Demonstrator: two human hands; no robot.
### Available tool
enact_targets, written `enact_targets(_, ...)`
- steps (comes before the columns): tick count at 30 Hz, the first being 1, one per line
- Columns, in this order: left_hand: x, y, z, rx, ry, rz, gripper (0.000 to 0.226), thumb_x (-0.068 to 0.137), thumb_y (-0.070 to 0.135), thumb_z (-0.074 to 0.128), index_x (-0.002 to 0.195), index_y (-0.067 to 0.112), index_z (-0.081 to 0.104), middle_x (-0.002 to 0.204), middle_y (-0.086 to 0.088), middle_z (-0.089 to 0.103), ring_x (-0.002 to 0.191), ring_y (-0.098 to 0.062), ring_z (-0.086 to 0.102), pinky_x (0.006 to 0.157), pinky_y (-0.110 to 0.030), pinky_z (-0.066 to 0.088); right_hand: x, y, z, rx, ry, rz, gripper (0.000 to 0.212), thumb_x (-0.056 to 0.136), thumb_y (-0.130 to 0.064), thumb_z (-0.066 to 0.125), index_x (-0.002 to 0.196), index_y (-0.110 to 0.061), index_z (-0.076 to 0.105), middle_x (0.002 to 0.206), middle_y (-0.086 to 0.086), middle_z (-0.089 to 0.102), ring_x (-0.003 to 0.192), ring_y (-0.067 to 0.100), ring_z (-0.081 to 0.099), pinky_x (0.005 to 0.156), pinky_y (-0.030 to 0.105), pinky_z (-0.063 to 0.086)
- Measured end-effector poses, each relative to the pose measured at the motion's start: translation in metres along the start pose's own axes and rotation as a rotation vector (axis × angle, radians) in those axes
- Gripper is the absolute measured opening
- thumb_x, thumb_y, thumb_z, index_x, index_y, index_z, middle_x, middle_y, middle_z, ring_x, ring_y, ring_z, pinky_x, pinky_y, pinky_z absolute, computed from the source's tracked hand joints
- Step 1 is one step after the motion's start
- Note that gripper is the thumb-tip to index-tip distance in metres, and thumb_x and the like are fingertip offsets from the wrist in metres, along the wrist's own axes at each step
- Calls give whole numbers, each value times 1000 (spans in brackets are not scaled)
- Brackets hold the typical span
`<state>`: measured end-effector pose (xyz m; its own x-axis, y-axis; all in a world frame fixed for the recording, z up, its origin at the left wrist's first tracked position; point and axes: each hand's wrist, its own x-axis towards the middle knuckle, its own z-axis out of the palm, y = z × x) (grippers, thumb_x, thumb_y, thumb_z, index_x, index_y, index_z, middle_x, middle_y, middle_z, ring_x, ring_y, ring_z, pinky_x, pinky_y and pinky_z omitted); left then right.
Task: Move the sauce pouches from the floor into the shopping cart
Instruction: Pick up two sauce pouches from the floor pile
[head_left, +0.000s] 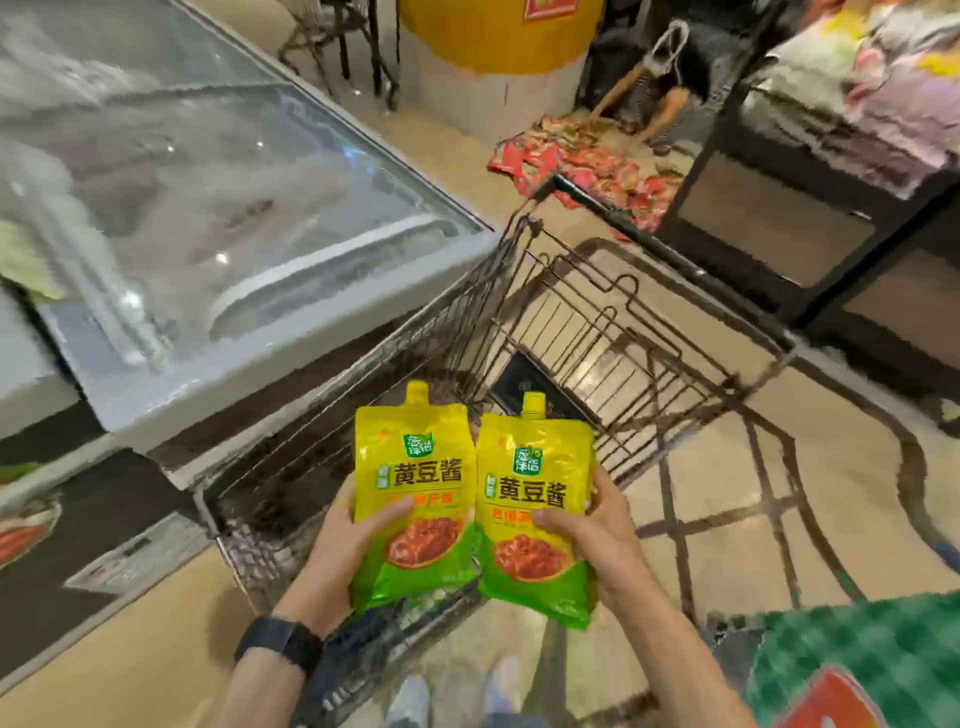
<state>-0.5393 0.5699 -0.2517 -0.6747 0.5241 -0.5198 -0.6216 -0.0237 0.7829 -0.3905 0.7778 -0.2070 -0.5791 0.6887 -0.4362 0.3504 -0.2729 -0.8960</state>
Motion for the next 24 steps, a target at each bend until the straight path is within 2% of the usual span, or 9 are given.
enact_targets(5, 81, -9, 23, 48, 270, 115, 78, 52, 43, 96, 120, 30, 60, 117, -5, 75, 108, -32, 71, 96, -61, 52, 132, -4, 19, -110, -46, -21, 56, 50, 0, 81, 98, -22, 61, 92, 6, 75, 87, 30, 71, 83, 50, 57)
enact_targets(7, 114, -14, 32, 103, 366, 140, 71, 59, 38, 94, 119, 26, 59, 115, -3, 75, 109, -27, 71, 96, -54, 54, 185, 0, 27, -184, -71, -33, 53, 56, 6, 82, 94, -23, 61, 92, 4, 74, 87, 27, 71, 86, 49, 56)
enact_targets(9, 147, -18, 35, 155, 425, 139, 58, 69, 24, 90, 116, 24, 57, 109, -1, 75, 107, -24, 71, 89, -40, 58, 233, 11, 34, -258, -63, -51, 52, 53, -3, 85, 94, -25, 63, 93, 2, 75, 87, 25, 71, 87, 48, 56)
enact_targets(11, 180, -27, 34, 209, 454, 147, 50, 73, 16, 84, 113, 24, 56, 104, 5, 74, 99, -12, 72, 81, -29, 59, 272, 21, 42, -349, -59, -65, 58, 51, -10, 86, 103, -23, 64, 96, 4, 75, 90, 25, 71, 88, 45, 55)
enact_targets(13, 210, -37, 32, 280, 464, 132, 61, 68, 29, 87, 119, 21, 54, 107, 7, 73, 94, -6, 72, 79, -23, 57, 309, 32, 51, -422, -59, -66, 59, 56, -9, 87, 110, -18, 65, 100, 7, 74, 92, 25, 70, 89, 41, 55)
enact_targets(15, 240, -51, 27, 341, 485, 117, 66, 67, 31, 88, 120, 15, 52, 107, 6, 72, 94, -11, 72, 78, -16, 55, 343, 49, 61, -470, -68, -76, 55, 59, -7, 88, 109, -13, 67, 101, 9, 74, 93, 26, 69, 88, 37, 54)
enact_targets(17, 268, -69, 17, 396, 508, 111, 59, 72, 23, 88, 118, 18, 52, 109, 5, 70, 98, -12, 69, 89, -25, 55, 371, 70, 74, -470, -73, -81, 47, 61, -5, 87, 104, -11, 69, 97, 10, 73, 89, 25, 68, 87, 36, 53)
enact_targets(19, 292, -87, 10, 395, 508, 90, 58, 73, 22, 86, 119, 25, 52, 117, 5, 68, 105, -11, 67, 97, -38, 54, 391, 93, 87, -446, -73, -77, 39, 63, -4, 86, 97, -15, 69, 93, 8, 73, 87, 25, 68, 87, 43, 55)
enact_targets(24, 344, -123, -7, 336, 563, 137, 55, 76, 5, 83, 107, 35, 48, 108, 7, 67, 91, 6, 69, 95, -28, 54, 425, 141, 123, -276, -50, -17, 34, 70, 3, 79, 101, -6, 69, 93, 13, 74, 87, 28, 70, 86, 50, 57)
